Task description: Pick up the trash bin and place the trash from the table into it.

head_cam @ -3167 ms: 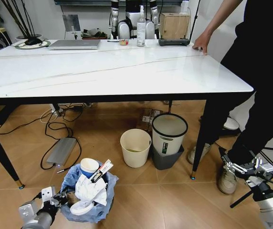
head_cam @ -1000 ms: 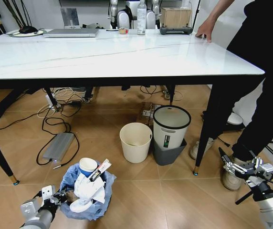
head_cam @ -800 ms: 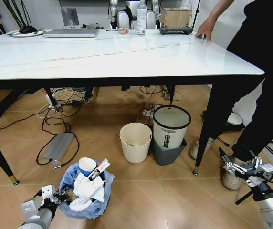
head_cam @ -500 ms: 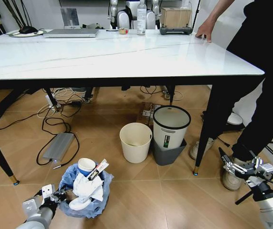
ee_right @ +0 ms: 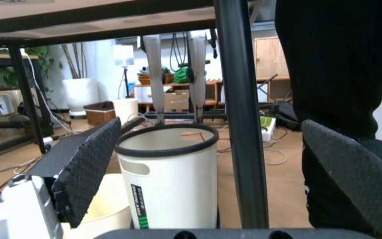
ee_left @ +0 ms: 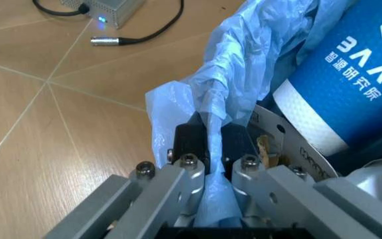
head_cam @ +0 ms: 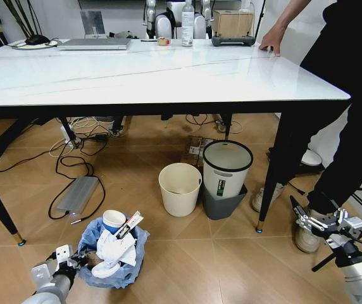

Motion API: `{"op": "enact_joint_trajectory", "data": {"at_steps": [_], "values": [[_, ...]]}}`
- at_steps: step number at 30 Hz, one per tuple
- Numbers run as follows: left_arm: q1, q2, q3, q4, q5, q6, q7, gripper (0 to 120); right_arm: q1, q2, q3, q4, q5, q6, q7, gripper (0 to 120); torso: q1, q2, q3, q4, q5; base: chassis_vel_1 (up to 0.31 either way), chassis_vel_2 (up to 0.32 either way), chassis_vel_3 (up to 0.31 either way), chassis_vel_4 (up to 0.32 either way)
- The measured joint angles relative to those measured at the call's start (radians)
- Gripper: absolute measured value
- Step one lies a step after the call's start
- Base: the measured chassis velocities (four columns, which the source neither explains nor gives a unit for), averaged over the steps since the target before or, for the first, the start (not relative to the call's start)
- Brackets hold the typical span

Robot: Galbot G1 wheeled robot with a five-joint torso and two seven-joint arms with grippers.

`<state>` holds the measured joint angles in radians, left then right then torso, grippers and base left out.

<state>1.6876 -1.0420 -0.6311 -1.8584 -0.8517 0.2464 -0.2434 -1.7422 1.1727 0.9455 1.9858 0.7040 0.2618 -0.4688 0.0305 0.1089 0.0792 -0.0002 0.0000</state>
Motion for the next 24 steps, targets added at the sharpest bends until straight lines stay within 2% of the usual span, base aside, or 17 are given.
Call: {"op": "enact_joint_trajectory", "data": {"at_steps": [24], "values": [[-0.001,-0.01,0.003,0.021,0.022,-0.007,0.01,0,0.0,0.0,0.0,0.0,0.0,0.0,0.0,100,0.0,0.001,0.001,0.0,0.0,0.0,0.0,0.0,0.0]]}}
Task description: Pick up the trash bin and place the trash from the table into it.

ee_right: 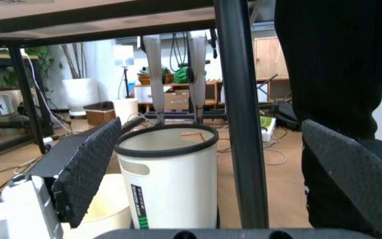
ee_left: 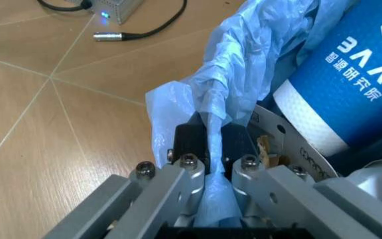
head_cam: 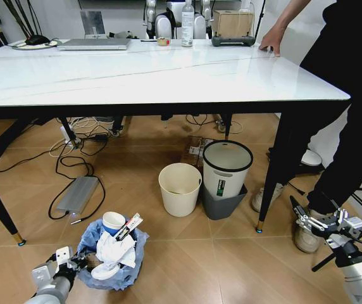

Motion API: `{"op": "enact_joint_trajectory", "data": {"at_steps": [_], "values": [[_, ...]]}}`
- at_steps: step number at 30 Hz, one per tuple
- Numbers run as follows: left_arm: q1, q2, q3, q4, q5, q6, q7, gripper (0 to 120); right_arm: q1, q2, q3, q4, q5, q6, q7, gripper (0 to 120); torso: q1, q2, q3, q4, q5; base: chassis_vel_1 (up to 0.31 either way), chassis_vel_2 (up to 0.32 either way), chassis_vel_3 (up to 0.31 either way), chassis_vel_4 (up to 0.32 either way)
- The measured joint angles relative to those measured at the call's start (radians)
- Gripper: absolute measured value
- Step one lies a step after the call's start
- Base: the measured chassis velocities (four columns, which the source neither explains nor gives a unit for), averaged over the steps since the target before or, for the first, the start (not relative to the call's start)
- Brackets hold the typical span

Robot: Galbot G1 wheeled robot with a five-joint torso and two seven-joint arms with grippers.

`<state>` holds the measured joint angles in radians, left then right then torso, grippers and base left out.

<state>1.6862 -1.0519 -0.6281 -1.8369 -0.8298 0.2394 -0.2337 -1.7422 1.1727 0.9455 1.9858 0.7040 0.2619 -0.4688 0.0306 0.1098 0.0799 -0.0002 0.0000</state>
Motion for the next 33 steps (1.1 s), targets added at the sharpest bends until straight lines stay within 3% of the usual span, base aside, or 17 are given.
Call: {"op": "enact_joint_trajectory", "data": {"at_steps": [12,33], "values": [[-0.001,-0.005,0.001,0.011,0.009,-0.003,0.002,0,0.0,0.0,0.0,0.0,0.0,0.0,0.0,100,0.0,0.0,0.0,0.0,0.0,0.0,0.0,0.0,0.0],[-0.009,-0.008,0.004,0.031,0.017,-0.008,0.003,23,0.0,0.0,0.0,0.0,0.0,0.0,0.0,100,0.0,0.0,0.0,0.0,0.0,0.0,0.0,0.0,0.0]]}}
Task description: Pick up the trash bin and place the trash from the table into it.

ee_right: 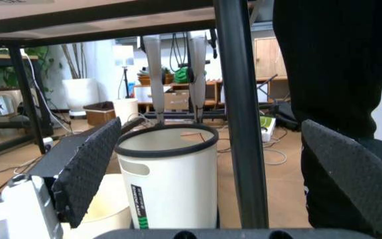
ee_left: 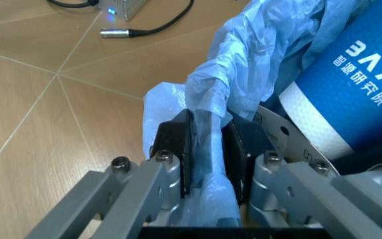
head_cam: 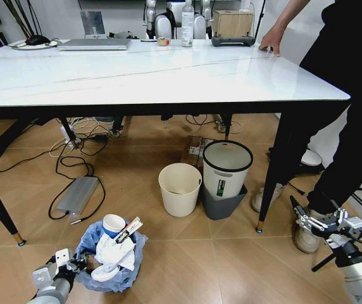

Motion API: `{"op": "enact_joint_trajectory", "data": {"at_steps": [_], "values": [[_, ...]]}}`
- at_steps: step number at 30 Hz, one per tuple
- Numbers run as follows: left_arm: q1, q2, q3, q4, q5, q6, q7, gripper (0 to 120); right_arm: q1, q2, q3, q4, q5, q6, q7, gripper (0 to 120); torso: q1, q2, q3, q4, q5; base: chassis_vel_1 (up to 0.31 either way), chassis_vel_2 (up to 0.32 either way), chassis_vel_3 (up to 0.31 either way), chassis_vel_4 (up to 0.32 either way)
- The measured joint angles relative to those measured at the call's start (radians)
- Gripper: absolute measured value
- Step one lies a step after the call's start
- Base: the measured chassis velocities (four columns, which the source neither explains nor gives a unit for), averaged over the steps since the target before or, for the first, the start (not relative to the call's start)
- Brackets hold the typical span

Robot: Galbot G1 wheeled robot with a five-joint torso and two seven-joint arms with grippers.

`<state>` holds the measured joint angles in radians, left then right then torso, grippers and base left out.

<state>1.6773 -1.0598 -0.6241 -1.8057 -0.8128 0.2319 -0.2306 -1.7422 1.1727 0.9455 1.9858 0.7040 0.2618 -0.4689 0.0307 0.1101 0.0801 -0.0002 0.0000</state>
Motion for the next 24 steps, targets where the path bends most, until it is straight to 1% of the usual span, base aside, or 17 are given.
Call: {"op": "enact_joint_trajectory", "data": {"at_steps": [3,4,6,8,16,24], "values": [[0.002,0.0,-0.002,-0.001,-0.001,-0.001,0.0,31,0.0,0.0,0.0,0.0,0.0,0.0,0.0,100,0.0,0.0,0.0,0.0,-0.0001,0.0,0.0,0.0,0.0],[0.002,0.0,-0.002,-0.001,-0.001,-0.001,0.0,31,0.0,0.0,0.0,0.0,0.0,0.0,0.0,100,0.0,0.0,0.0,0.0,-0.0001,0.0,0.0,0.0,0.0],[0.004,0.0,-0.005,-0.002,-0.002,-0.001,0.0,36,0.0,0.0,0.0,0.0,0.0,0.0,0.0,100,0.0,0.0,0.0,0.0,0.0,0.0,0.0,0.0,0.0],[0.008,0.0,-0.008,-0.003,-0.002,-0.002,0.001,39,0.0,0.0,0.0,0.0,0.0,0.0,0.0,100,0.0,0.0,0.0,0.0,-0.0001,0.0,0.0,0.0,0.0],[0.038,0.006,-0.031,-0.034,-0.007,-0.005,0.002,40,0.0,0.0,0.0,0.0,0.0,0.0,0.0,100,0.0,0.0,0.0,0.0,0.0,0.0,0.0,0.0,0.0],[0.046,0.006,-0.042,-0.044,-0.005,-0.011,0.003,43,0.0,0.0,0.0,0.0,0.0,0.0,0.0,100,0.0,0.0,0.0,0.0,-0.0001,0.0,0.0,0.0,0.0]]}}
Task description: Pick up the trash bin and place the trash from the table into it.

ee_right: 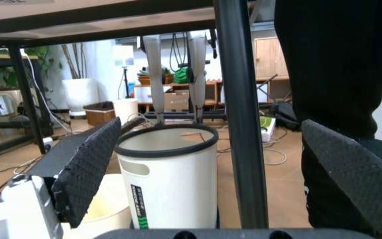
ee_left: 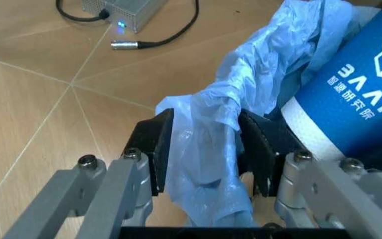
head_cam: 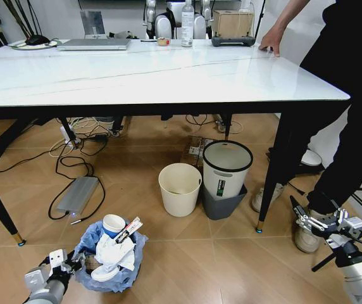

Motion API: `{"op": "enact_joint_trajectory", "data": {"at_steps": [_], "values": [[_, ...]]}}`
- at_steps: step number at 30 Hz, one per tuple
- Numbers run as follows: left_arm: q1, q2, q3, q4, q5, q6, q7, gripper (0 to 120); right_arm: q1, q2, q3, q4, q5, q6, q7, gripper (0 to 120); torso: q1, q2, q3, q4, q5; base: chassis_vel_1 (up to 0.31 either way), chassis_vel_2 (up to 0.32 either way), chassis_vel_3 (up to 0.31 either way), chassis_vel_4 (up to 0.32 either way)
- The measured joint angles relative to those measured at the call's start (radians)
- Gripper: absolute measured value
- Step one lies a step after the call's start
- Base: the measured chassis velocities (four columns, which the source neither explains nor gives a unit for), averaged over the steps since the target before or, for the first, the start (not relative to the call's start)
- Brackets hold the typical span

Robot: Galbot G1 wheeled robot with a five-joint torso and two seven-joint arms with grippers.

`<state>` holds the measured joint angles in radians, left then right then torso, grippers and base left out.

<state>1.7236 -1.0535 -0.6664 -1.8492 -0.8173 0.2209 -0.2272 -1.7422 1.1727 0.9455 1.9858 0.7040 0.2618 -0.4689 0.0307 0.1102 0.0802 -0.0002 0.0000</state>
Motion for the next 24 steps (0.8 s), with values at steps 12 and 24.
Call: {"op": "enact_joint_trajectory", "data": {"at_steps": [12,24], "values": [[0.023,-0.001,-0.014,-0.044,0.016,-0.009,0.002,56,0.0,0.0,0.0,0.0,0.0,0.0,0.0,100,0.0,0.0,0.0,0.0,0.0,0.0,0.0,0.0,0.0],[0.087,0.006,-0.04,-0.127,0.03,-0.018,0.015,88,0.0,0.0,0.0,0.0,0.0,0.0,0.0,100,0.0,0.0,0.0,0.0,0.0,0.0,0.0,0.0,0.0]]}}
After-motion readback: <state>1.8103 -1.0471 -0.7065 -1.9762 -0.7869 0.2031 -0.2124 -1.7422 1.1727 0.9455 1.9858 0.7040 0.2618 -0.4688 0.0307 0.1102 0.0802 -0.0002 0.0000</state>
